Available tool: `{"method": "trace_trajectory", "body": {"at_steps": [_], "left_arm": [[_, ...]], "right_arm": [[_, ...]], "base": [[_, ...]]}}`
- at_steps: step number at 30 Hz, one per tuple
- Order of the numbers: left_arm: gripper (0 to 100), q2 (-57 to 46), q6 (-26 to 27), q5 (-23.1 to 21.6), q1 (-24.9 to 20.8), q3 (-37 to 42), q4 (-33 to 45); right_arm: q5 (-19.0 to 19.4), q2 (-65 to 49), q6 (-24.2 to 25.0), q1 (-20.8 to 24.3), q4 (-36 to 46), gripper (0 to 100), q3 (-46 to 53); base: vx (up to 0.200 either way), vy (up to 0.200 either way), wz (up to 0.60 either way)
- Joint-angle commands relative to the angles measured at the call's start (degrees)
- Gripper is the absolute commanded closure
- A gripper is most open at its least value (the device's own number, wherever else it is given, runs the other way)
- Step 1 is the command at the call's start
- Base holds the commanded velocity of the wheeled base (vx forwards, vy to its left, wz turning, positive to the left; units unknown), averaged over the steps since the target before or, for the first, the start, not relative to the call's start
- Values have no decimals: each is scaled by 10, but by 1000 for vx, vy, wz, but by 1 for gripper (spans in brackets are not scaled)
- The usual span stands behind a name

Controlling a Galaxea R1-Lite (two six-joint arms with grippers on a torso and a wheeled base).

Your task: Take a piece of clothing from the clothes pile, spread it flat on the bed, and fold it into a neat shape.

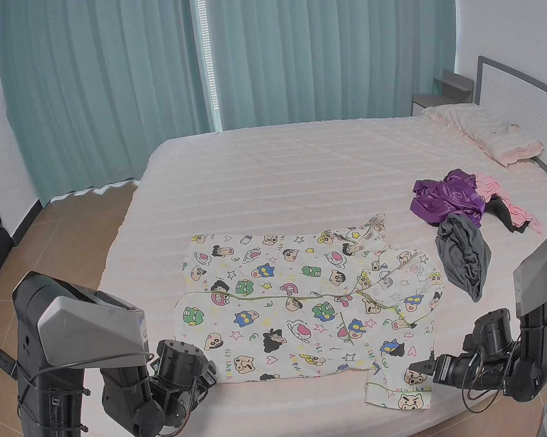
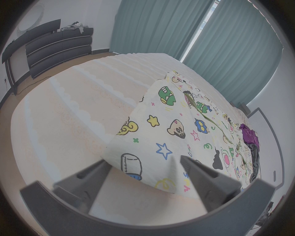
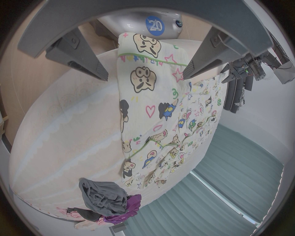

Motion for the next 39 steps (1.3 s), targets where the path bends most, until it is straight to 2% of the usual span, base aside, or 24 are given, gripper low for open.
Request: {"method": "trace_trajectory", "body": {"at_steps": [1, 8, 23, 24, 27, 31, 39], "left_arm": [[100, 10, 0, 7, 0, -3, -2], [100, 7, -25, 7, 1, -1, -4], [100, 7, -28, 7, 1, 4, -15], [100, 7, -28, 7, 1, 4, -15], [100, 7, -28, 7, 1, 6, -15], [100, 6, -28, 7, 1, 10, -15], [100, -8, -27, 8, -12, 41, -29]], "right_arm": [[-8, 32, -1, 16, 2, 0, 10], [-44, 71, -12, 60, 7, 0, 10], [-44, 86, -10, 81, -3, 0, 10], [-44, 89, -10, 82, -8, 100, 8], [-47, 112, -10, 83, -48, 100, 10], [-61, 118, -9, 83, -58, 100, 10], [-79, 74, -13, 75, 9, 100, 10]], "base": [[0, 0, 0], [0, 0, 0], [0, 0, 0], [0, 0, 0], [0, 0, 0], [0, 0, 0], [0, 0, 0]]}}
